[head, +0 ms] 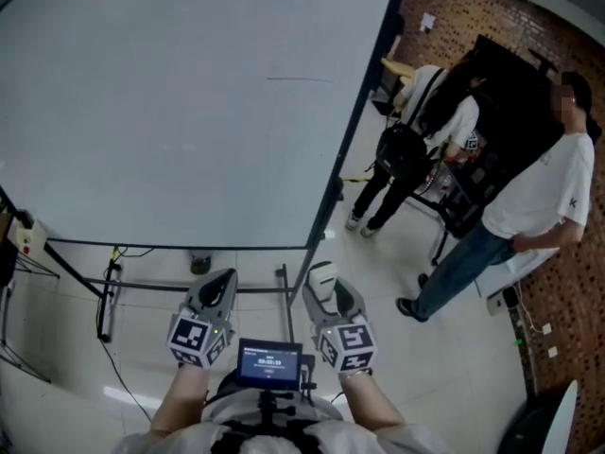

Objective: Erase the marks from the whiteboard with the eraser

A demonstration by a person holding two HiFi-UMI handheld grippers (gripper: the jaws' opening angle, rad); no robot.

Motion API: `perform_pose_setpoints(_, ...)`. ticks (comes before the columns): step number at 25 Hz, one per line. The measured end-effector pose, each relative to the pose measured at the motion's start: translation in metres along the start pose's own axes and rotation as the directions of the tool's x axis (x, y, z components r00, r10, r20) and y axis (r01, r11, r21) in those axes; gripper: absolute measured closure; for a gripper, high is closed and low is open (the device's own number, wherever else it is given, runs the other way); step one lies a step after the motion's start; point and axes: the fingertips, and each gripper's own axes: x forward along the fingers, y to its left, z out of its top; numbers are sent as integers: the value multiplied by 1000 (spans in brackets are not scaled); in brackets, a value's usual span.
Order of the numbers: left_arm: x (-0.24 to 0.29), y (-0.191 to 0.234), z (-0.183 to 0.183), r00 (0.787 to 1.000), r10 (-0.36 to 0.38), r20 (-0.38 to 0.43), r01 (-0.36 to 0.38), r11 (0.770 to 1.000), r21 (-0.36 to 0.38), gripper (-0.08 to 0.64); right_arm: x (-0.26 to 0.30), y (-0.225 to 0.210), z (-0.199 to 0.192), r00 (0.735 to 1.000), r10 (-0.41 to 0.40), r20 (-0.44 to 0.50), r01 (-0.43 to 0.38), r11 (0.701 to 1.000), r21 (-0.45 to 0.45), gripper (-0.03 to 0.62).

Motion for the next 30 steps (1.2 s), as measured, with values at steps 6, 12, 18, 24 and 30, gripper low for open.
perform_pose_setpoints(6,-24,-47,-9,1000,18,-9,-18,1000,3,554,-46,1,-21,999,43,-19,-43,999,8,331)
perform_pose_setpoints(12,-41,-60,-4,999,42,-2,-42,999,14,554,-62,5,-25,998,63,-14,-63,998,23,331)
perform_pose_setpoints(18,-52,-57,-3,999,35,0,-35,999,16,554,-61,18,-21,997,75,-7,-74,997,19,331)
perform_pose_setpoints(24,-62,-42,7,1000,20,16,-20,999,26,554,-53,42,-17,997,82,4,-82,996,25,331)
perform_pose_setpoints(30,-71,-28,17,999,12,33,-13,1000,28,554,-46,55,-14,997,75,-5,-75,996,47,331)
